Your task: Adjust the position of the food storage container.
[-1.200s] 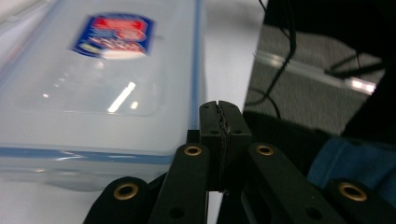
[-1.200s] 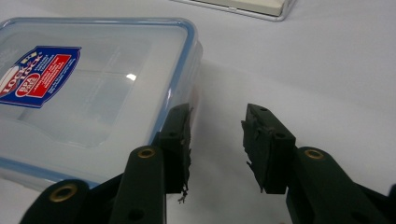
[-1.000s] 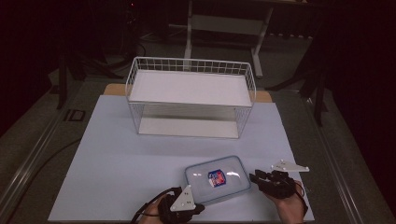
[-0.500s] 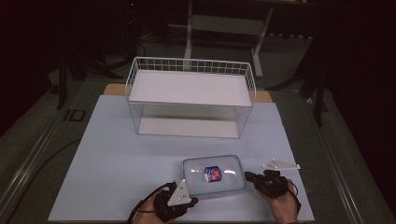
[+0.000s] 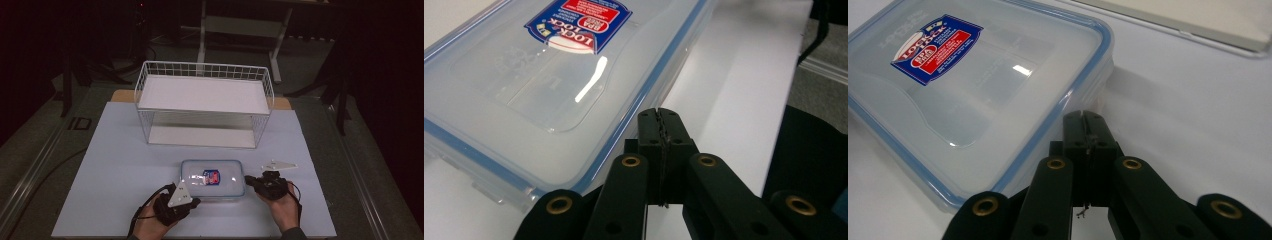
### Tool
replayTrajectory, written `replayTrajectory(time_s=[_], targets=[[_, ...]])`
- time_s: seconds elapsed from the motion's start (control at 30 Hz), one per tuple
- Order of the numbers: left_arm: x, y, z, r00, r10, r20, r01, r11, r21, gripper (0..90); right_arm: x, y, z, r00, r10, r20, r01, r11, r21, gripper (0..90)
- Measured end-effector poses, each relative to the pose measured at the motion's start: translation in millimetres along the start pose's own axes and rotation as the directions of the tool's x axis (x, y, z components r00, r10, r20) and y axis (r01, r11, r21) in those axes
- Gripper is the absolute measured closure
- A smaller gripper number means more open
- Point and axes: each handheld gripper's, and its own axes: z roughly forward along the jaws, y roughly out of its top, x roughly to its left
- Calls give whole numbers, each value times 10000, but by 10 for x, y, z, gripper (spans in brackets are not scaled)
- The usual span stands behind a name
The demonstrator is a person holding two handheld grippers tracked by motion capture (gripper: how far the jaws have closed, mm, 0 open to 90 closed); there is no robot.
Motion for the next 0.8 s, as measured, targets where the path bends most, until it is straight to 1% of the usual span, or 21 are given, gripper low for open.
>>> replayTrajectory(time_s=[0.1,0.17,0.23,0.37,0.73,0.77,0.8], targets=[[36,-6,-10,10000,-70,-71,69,10000,-36,897,15,39,47,10000,-21,24,21,10000,18,895],[74,-15,-9,9997,-163,-158,162,9998,-64,897,40,103,119,9999,-133,14,133,9999,64,895],[88,-21,-3,9994,-265,-223,264,9996,-60,897,56,131,152,9998,-198,40,198,9998,57,896],[108,-29,11,9992,-315,-262,316,9995,0,897,86,168,213,9996,-270,-54,270,9996,1,896],[134,-53,5,9986,-406,-334,401,9991,-142,896,122,172,242,9994,-337,-34,336,9994,-102,895],[130,-50,1,9983,-441,-373,435,9989,-180,895,120,171,241,9994,-358,-38,358,9993,-90,892],[132,-47,-10,9983,-496,-318,489,9985,-228,891,120,170,238,9992,-394,-37,394,9992,-71,882]])
